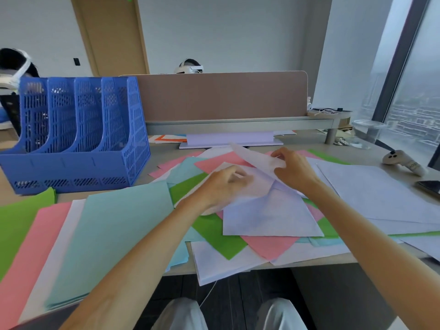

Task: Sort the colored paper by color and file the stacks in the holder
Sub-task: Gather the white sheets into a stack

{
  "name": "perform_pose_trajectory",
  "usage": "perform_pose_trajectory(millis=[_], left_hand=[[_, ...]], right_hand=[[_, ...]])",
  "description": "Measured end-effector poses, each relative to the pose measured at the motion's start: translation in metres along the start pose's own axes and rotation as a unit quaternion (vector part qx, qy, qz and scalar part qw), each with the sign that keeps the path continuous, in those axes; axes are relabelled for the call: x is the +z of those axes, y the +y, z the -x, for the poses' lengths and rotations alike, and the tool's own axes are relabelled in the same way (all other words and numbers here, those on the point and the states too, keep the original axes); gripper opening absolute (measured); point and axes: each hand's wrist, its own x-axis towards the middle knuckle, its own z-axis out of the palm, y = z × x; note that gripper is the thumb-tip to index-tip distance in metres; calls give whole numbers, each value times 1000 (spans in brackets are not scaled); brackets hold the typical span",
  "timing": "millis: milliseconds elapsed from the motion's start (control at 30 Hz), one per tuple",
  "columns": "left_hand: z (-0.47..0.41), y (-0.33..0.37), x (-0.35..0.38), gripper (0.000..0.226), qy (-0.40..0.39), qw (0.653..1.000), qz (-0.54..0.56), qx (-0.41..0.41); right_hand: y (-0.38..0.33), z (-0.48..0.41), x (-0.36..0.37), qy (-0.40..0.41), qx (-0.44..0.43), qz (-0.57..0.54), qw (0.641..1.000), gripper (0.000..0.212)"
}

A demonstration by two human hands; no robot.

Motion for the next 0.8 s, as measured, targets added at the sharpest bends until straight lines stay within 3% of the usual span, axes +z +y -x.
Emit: perform_pose_trajectory(millis=[67,167,233,300,367,467,567,667,800], left_hand=[[1,-9,-12,42,40,997,20,-69],[5,-33,-25,54,89,977,-97,-166],[5,-43,-27,50,88,968,-130,-197],[3,-48,-29,51,84,965,-119,-219],[0,-49,-34,56,88,960,-123,-236],[-2,-50,-35,60,84,953,-139,-256],[-4,-51,-36,61,83,951,-145,-261],[-4,-49,-38,63,86,948,-149,-266],[-9,-49,-37,47,87,956,-81,-269]], right_hand=[[-4,5,-2,7,-10,-35,999,46],[-14,16,6,7,-31,-73,997,43],[-23,22,18,-68,-49,-120,989,34],[-33,31,23,-192,-23,-230,954,27],[-32,31,25,-216,-2,-260,941,32],[-1,20,30,-130,26,-37,990,50],[35,17,32,-173,119,176,962,67],[57,21,30,-209,162,231,936,74],[63,25,30,-198,123,265,936,67]])
